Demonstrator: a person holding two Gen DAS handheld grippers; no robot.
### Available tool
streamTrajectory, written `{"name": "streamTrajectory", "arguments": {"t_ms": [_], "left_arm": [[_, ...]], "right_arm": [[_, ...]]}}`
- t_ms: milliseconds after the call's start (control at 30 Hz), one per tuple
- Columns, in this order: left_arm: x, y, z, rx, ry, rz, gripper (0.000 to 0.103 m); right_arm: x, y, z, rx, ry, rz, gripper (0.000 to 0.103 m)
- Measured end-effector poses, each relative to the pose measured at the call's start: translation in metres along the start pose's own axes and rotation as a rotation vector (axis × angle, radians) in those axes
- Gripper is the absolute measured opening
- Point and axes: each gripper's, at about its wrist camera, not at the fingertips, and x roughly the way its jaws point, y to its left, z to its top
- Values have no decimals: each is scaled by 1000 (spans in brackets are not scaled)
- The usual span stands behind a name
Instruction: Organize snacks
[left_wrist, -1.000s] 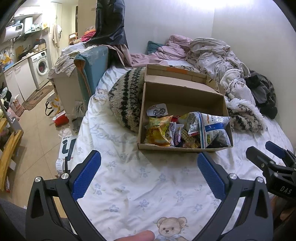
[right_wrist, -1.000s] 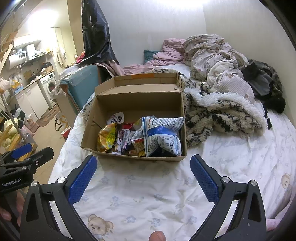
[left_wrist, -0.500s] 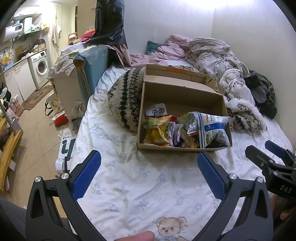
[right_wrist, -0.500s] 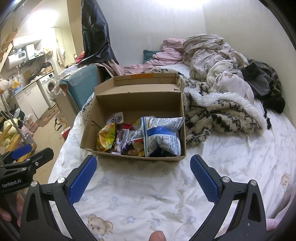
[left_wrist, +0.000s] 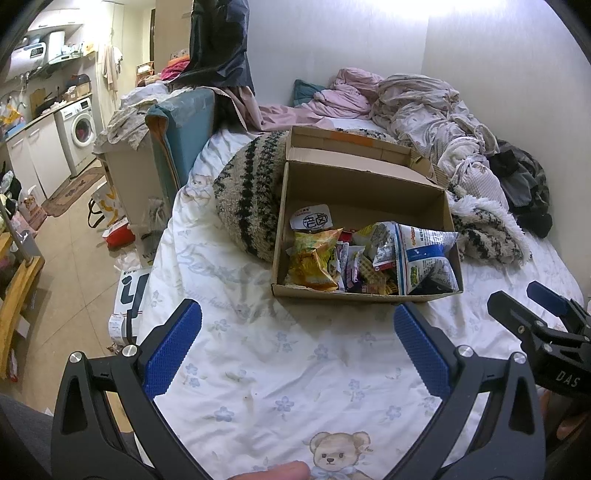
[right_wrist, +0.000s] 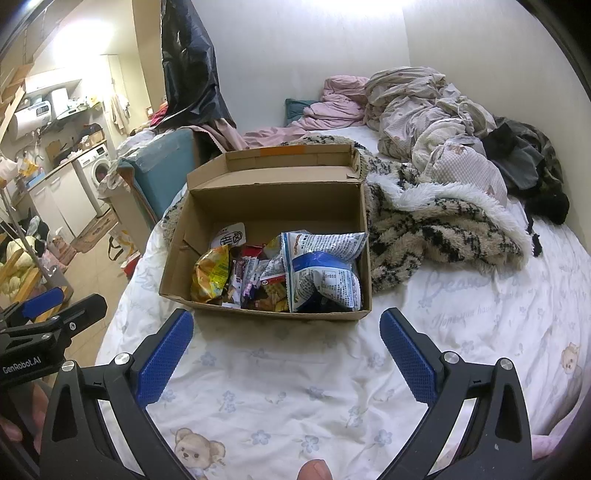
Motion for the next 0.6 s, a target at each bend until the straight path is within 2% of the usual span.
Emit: {"name": "streamTrajectory", "arguments": {"t_ms": [600], "left_arm": [[1, -1, -3, -11, -2, 14, 103]], "right_arm": [[3, 0, 3, 7, 2, 0, 103]]}}
